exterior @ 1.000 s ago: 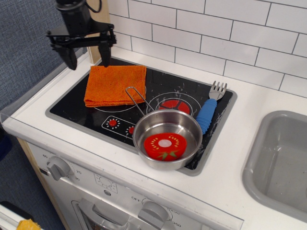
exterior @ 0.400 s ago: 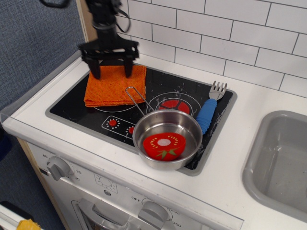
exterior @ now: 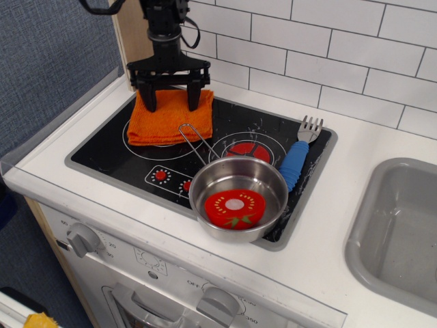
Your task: Place the orange cloth above the silver pot.
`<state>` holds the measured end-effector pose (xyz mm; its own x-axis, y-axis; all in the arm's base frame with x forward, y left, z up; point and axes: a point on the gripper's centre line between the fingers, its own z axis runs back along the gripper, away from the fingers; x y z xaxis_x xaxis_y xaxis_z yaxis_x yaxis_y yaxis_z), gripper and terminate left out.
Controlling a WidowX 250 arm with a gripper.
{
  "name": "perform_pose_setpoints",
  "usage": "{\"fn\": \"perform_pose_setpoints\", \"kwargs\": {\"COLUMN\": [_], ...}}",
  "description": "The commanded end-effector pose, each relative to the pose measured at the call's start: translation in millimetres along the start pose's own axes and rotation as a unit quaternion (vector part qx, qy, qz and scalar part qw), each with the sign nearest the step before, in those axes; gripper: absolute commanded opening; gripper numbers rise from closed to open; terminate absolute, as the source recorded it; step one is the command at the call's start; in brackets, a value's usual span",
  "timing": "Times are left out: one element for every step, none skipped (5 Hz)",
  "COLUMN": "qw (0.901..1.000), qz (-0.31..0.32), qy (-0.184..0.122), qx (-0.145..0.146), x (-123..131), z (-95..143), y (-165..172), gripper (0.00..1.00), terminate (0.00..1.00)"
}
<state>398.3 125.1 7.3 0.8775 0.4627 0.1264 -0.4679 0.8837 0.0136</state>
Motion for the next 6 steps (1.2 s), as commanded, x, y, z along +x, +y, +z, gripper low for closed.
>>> {"fn": "perform_pose_setpoints", "kwargs": {"qw": [0.9882, 0.9812, 0.9802, 0.9789, 0.9791, 0.9782], "qz": [-0.147, -0.188, -0.196, -0.203, -0.202, -0.205], "qy": [0.027, 0.021, 0.017, 0.021, 0.01, -0.012], "qx": [-0.034, -0.04, -0.022, -0.016, -0.017, -0.032], "x": [-35, -56, -69, -73, -67, -59], "z": [10, 22, 22, 19, 29, 51], "y": [-86, -117, -136, -146, -140, -134], "gripper": [1.0, 1.0, 1.0, 1.0, 1.0, 1.0], "terminate": [0.0, 0.0, 0.0, 0.0, 0.0, 0.0]}}
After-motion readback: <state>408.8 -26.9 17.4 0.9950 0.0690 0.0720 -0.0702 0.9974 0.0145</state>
